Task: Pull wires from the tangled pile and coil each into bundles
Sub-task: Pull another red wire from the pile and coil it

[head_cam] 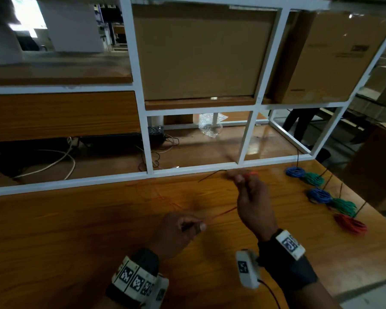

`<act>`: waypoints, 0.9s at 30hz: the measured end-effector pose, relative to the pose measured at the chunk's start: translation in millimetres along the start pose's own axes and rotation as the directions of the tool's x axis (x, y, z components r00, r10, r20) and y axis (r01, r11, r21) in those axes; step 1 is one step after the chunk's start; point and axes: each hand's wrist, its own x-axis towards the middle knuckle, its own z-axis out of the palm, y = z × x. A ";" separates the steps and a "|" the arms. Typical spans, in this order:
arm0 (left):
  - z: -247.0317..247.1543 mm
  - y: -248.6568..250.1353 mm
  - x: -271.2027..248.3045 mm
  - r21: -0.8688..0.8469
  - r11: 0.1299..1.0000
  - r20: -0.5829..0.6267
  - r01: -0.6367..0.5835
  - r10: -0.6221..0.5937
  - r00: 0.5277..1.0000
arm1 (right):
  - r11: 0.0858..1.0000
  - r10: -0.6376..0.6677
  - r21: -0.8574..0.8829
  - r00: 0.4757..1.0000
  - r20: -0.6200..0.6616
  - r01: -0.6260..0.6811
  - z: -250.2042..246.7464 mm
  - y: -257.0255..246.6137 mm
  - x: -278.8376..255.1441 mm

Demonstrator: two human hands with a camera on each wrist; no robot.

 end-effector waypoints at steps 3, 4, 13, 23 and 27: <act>-23.6 1.2 -4.5 0.166 0.985 -0.080 -0.049 0.063 0.995 | 0.979 0.019 -0.202 0.962 0.272 0.038 5.0 12.6 -17.3; -32.6 6.6 -5.2 0.250 0.963 -0.070 -0.096 0.117 0.991 | 0.976 0.040 -0.213 0.932 0.361 0.040 7.2 14.3 -23.3; -76.6 54.2 6.0 0.426 0.788 0.102 -0.444 0.446 0.889 | 0.764 0.172 0.239 0.546 0.820 -0.600 16.9 -13.2 -52.0; -61.2 74.0 36.6 0.055 0.963 0.094 -0.263 0.258 0.962 | 0.429 -0.208 0.330 0.264 0.942 -0.841 34.0 -36.4 -78.9; -40.6 56.1 43.8 -0.196 0.963 -0.020 -0.187 0.187 0.982 | 0.106 -0.384 0.646 0.568 0.728 -0.756 20.2 -53.6 -57.4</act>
